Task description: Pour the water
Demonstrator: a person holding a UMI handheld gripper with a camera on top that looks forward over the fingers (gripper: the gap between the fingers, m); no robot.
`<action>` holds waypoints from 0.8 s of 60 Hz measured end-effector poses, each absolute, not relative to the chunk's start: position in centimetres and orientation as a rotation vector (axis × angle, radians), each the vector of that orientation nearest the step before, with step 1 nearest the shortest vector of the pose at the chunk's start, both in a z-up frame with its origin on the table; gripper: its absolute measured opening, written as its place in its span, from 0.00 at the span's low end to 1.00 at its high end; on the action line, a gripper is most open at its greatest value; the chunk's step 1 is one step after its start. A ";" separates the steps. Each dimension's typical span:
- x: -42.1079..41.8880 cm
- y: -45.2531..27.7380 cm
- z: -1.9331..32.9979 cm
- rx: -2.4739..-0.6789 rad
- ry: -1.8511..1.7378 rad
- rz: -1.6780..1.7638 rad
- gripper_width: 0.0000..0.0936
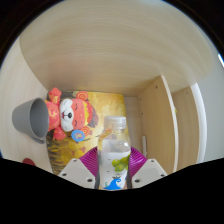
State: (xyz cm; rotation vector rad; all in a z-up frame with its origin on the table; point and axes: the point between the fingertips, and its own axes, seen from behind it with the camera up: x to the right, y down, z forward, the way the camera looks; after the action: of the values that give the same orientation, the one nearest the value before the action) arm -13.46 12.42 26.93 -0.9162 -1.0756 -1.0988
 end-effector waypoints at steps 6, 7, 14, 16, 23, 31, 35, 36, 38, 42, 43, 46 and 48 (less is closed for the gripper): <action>-11.0 11.8 29.0 -1.124 -0.766 -0.824 0.41; -10.4 12.0 29.3 -1.148 -0.731 -0.761 0.41; -7.6 12.3 28.7 -1.314 -0.417 -0.436 0.41; -7.0 12.4 27.7 -1.351 -0.355 -0.346 0.41; -6.0 13.8 22.5 -1.511 -0.216 -0.095 0.41; -5.3 14.6 16.1 -1.630 -0.124 0.010 0.41; -5.1 14.9 13.5 -1.675 -0.109 0.041 0.41; -5.2 14.9 13.0 -1.687 -0.102 0.045 0.41; -5.1 15.0 12.1 -1.694 -0.094 0.053 0.41; -5.0 15.0 11.0 -1.700 -0.095 0.064 0.41; -5.1 15.0 10.8 -1.701 -0.095 0.068 0.41; -5.4 14.9 10.1 -1.707 -0.087 0.093 0.41; -5.3 14.7 10.4 -1.690 -0.089 0.091 0.41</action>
State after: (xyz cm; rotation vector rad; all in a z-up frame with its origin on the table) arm -5.27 14.73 10.36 -1.6903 -0.0891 0.0908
